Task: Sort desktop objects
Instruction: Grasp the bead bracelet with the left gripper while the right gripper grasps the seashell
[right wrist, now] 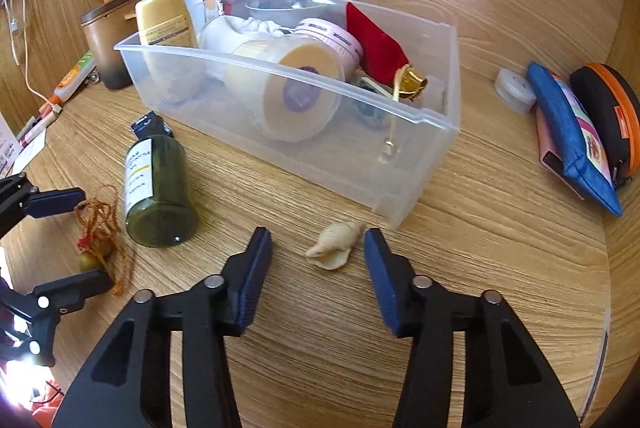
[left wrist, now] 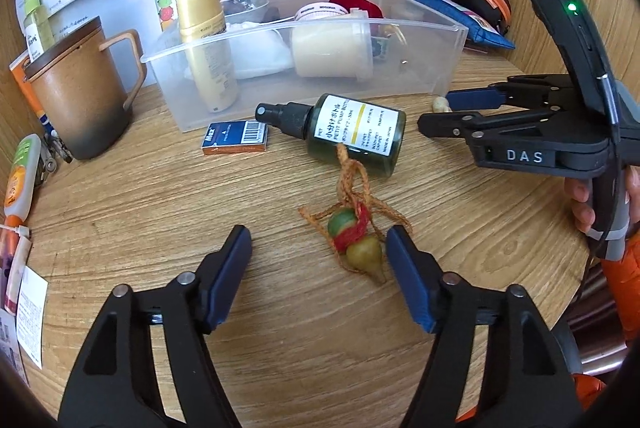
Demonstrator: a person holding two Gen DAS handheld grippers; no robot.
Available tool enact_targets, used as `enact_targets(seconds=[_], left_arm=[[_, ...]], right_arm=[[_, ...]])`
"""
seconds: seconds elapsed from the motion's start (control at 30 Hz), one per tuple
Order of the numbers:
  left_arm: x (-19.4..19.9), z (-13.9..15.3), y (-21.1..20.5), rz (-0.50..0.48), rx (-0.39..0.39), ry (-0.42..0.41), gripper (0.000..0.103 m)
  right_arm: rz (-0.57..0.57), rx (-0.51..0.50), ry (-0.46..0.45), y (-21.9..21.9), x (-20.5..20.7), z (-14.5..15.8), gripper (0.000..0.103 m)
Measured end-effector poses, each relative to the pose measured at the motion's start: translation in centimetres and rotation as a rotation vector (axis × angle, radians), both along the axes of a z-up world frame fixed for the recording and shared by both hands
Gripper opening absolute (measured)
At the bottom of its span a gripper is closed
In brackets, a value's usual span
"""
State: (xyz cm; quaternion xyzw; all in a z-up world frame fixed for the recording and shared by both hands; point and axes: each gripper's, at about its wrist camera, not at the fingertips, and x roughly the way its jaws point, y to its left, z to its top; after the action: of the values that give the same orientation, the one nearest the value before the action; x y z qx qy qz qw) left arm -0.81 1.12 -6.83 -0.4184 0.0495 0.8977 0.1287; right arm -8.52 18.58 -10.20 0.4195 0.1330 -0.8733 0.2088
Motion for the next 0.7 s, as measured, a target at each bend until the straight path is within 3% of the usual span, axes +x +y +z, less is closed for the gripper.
enact_targets(seconds=[0.1,0.33,0.47,0.7], left_arm=[[0.0,0.1,0.1,-0.012,0.006,0.001,0.059],[-0.1,0.4,0.2,-0.018,0.024,0.000,0.042],[-0.3,0.5,-0.2,-0.005,0.065,-0.013,0.024],[0.0,0.5,-0.6,0.014,0.090,-0.010,0.024]], right_arm=[[-0.008,-0.009,-0.006,-0.1,-0.1,0.0,0.043],[0.018,-0.028,-0.014,-0.3,-0.2,0.0,0.026],[0.030,-0.026,-0.010,-0.6,0.1,-0.1,0.016],[0.049,-0.007,0.010,-0.9,1.1,0.0,0.016]])
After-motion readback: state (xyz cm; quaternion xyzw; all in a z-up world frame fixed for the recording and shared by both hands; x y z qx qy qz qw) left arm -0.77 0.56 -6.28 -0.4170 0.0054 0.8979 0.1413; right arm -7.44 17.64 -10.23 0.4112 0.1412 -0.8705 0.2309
